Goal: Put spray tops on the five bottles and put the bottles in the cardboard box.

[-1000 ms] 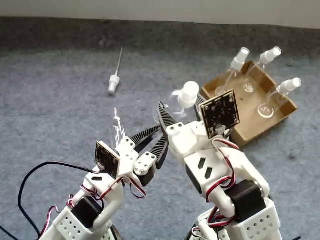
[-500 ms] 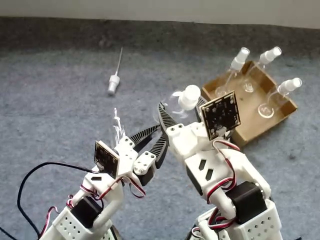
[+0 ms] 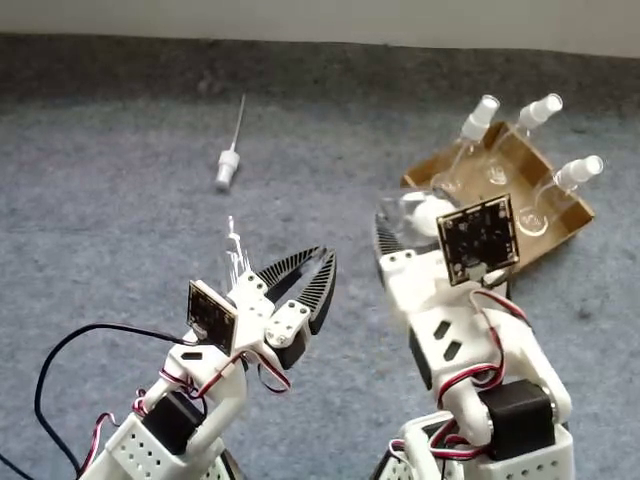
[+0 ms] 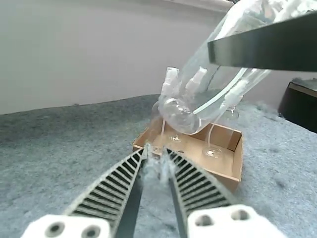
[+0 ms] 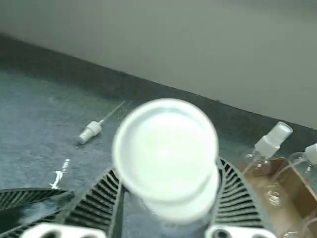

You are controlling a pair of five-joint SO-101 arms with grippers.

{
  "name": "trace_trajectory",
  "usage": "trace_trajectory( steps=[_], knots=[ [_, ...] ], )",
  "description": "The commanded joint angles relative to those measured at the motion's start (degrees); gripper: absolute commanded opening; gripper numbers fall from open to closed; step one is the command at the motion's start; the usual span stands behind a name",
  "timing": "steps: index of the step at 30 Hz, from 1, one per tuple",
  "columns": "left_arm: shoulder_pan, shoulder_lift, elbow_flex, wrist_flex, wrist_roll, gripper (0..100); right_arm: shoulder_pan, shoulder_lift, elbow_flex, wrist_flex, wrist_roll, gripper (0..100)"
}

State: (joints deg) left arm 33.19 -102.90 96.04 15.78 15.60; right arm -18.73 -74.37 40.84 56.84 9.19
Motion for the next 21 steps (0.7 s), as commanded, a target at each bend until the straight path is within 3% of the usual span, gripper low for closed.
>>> trace_trajectory(
  steps=[1,11,21],
  knots=[
    [-0.75,0.13,1.1,-0.88,0.62,0,7.16,0.31,-3.56,0.04,2.11,13.8],
    [-0.75,0.13,1.1,-0.88,0.62,0,25.89,17.19,-3.21,-11.03,2.2,13.8],
    [-0.75,0.13,1.1,-0.88,0.62,0,28.88,35.21,-3.56,-17.54,4.75,13.8]
  ],
)
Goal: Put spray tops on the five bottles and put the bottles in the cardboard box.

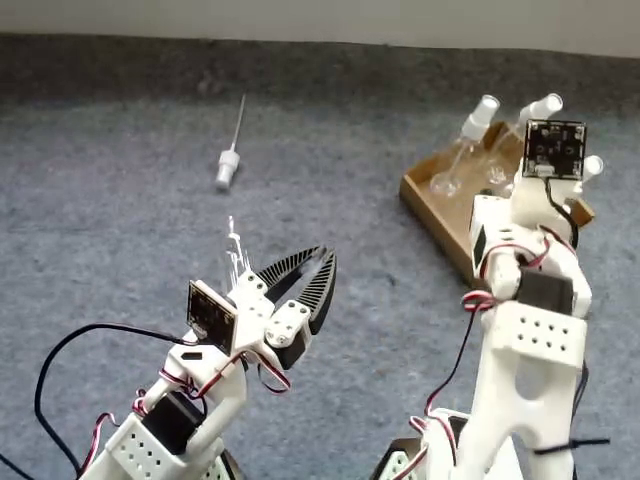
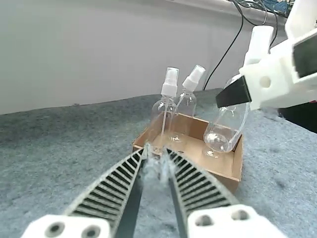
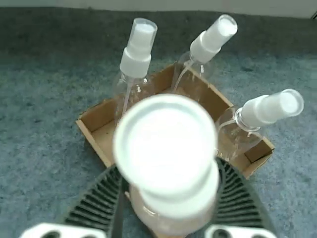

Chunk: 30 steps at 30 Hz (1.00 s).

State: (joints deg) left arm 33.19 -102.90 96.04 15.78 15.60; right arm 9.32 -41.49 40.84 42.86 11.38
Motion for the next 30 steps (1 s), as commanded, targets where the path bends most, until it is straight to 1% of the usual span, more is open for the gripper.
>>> trace_trajectory(
  steps=[1,5,10,17,26,30],
  knots=[
    [-0.75,0.13,1.1,-0.88,0.62,0,0.84,3.91,-3.56,-4.97,3.78,13.8],
    [-0.75,0.13,1.1,-0.88,0.62,0,0.92,9.27,-3.56,-10.33,5.1,13.8],
    [-0.75,0.13,1.1,-0.88,0.62,0,0.92,13.76,-3.56,-14.29,5.19,13.8],
    [-0.75,0.31,1.1,-0.79,0.62,0,3.03,20.18,-3.56,-21.32,5.19,13.8],
    [-0.75,0.48,1.1,-0.79,0.62,0,3.12,25.8,-3.91,-27.03,5.01,13.8],
    [-0.75,0.48,1.1,-0.79,0.62,0,3.12,28.62,-7.34,-25.8,4.84,13.8]
  ],
)
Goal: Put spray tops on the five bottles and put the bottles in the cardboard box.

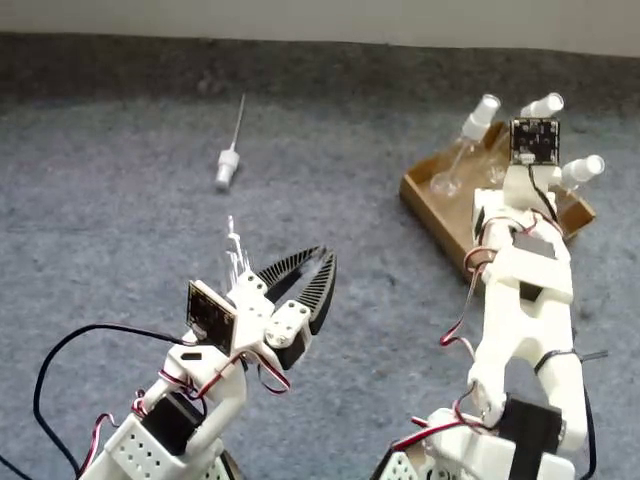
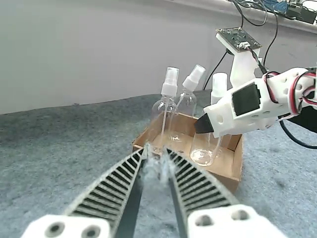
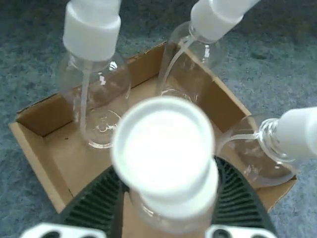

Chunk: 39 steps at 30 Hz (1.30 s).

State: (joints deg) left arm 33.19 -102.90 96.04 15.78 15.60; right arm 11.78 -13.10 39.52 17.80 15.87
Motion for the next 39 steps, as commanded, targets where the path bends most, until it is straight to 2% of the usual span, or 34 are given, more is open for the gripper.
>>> trace_trajectory(
  steps=[1,8,12,39],
  knots=[
    [-0.75,0.48,1.1,-0.79,0.62,0,0.66,1.1,-6.81,-0.75,0.35,13.8],
    [-0.75,0.48,1.1,-0.79,0.26,0,0.66,4.0,-8.48,-0.84,-2.81,13.8],
    [-0.66,0.57,1.1,-0.79,-3.25,0,0.4,4.26,-8.4,-0.75,-3.25,13.8],
    [-0.31,0.57,1.1,-0.79,-3.34,0,-2.15,4.62,-8.48,1.45,-3.34,14.2]
  ],
)
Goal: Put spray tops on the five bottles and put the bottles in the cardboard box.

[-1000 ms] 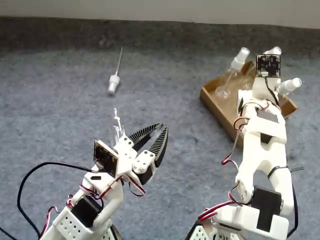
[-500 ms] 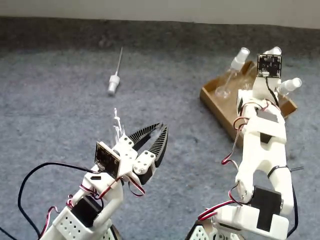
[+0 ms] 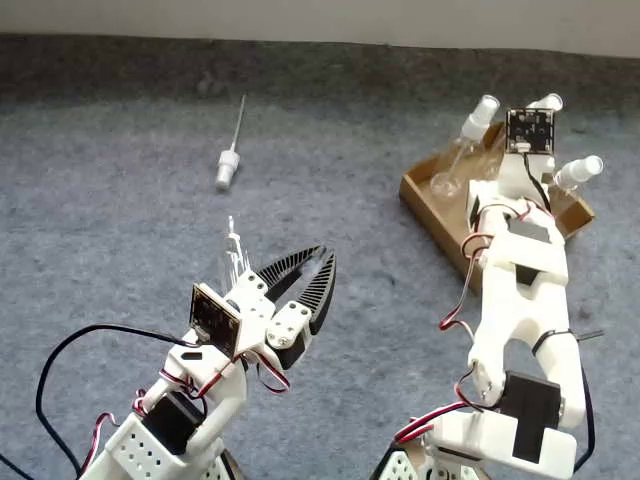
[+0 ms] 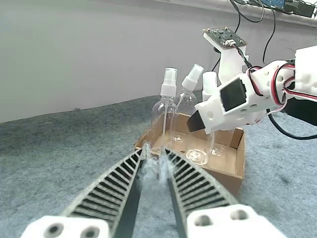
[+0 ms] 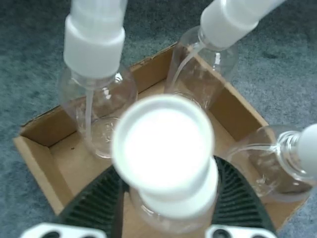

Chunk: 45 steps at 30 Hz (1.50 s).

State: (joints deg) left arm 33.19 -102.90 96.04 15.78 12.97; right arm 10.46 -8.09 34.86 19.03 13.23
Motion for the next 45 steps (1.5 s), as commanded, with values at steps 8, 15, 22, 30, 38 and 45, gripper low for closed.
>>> trace_trajectory(
  steps=[8,15,22,30,38,45],
  knots=[
    [-0.22,0.57,1.1,-0.79,-0.7,0,-0.75,1.27,-3.91,0.04,-0.7,14.2],
    [-0.22,0.57,1.1,-0.79,-0.7,0,-0.4,7.08,-6.99,-0.04,-0.79,14.2],
    [-0.22,0.57,1.1,-0.79,-0.7,0,-0.48,7.08,-7.08,0.04,-0.79,14.2],
    [-0.22,0.57,1.1,-0.79,-0.7,0,-0.4,7.08,-8.4,0.31,-0.79,14.3],
    [-0.31,0.57,1.1,-0.79,-0.7,0,-0.31,7.08,-8.13,0.31,-0.79,22.2],
    [-0.48,0.57,1.1,-0.79,-0.7,0,-0.31,7.08,-8.4,0.4,-0.79,22.4]
  ],
)
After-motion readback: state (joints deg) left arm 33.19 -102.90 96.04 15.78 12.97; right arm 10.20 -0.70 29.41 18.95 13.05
